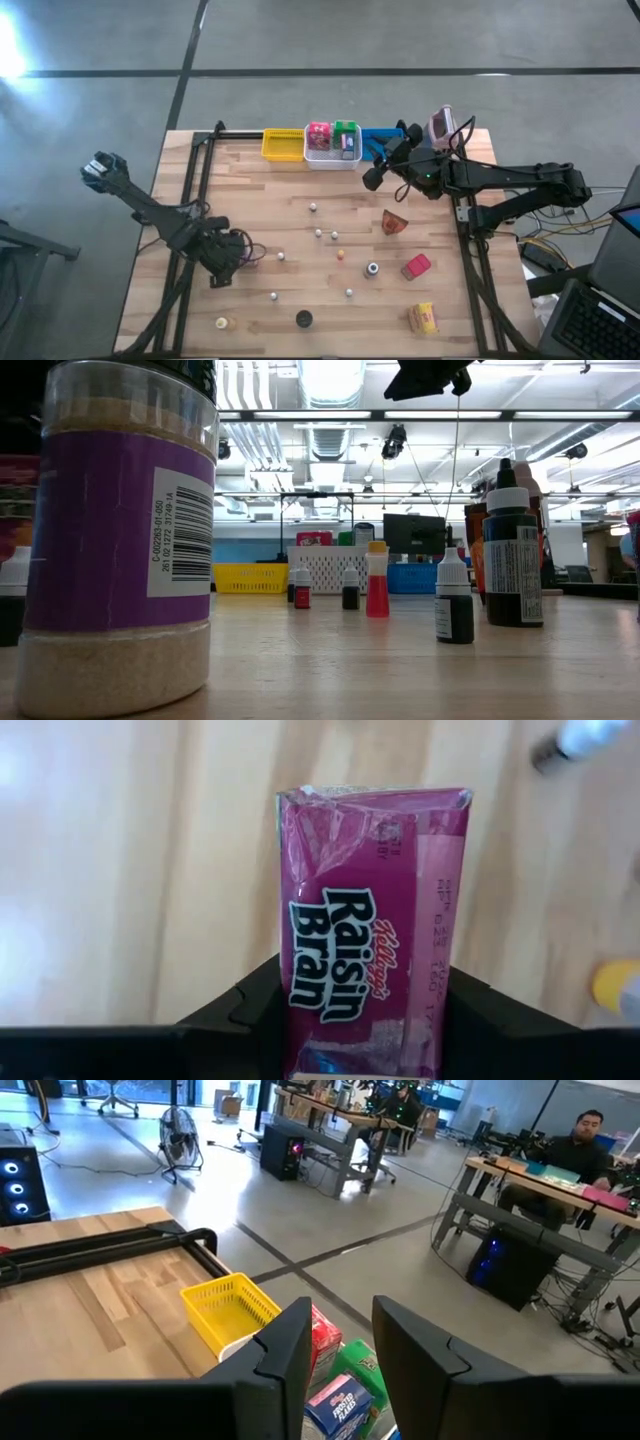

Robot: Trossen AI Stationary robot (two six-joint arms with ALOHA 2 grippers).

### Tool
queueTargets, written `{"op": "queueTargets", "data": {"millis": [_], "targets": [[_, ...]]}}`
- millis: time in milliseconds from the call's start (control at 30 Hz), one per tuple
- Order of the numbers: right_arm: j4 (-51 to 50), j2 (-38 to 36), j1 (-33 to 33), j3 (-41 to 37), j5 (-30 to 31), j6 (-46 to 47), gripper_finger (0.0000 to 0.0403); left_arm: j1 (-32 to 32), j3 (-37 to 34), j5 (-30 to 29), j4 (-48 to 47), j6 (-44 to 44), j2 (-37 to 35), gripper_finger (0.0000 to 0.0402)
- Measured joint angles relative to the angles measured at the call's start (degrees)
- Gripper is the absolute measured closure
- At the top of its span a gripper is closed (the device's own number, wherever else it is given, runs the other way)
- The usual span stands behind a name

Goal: Pick & Place Kitchen Items
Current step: Put the purple cereal box into the white basket

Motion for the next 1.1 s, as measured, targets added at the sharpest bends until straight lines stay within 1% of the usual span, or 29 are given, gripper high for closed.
{"op": "queueTargets", "data": {"millis": [133,367,467,567,700,833,1000,1100], "targets": [[-0.02,0.0,-0.04,-0.02,0.01,0.0,0.0312,3.95,2.23,-3.92,-2.17,-0.09,-0.02,0.0225],[-2.76,0.0,-0.04,-0.04,0.08,0.41,0.0329,13.1,7.18,-15.48,-2.71,1.05,-0.02,0.0225],[-3.92,0.0,-0.04,-0.04,0.57,1.36,0.0333,17.94,8.95,-19.26,-0.16,1.77,-0.02,0.0225],[-3.95,0.0,-0.09,-0.04,1.16,2.23,0.0335,23.52,9.83,-20.76,6.87,5.72,0.0,0.0225],[-3.96,0.0,-0.09,-0.04,4.69,2.51,0.0328,31.83,10.02,-20.09,21.34,12.63,0.21,0.0225],[-3.99,-0.62,-0.09,-0.04,9.29,2.5,0.0316,39.69,10.05,-16.0,33.3,16.99,1.75,0.0225],[-3.99,-3.38,-0.25,-0.04,12.7,4.3,0.0304,46.81,10.05,-8.11,43.14,18.32,6.93,0.0225],[-3.98,-5.25,-0.84,-0.04,12.9,4.36,0.0301,49.11,10.82,-6.83,45.9,18.14,10.36,0.0225]]}}
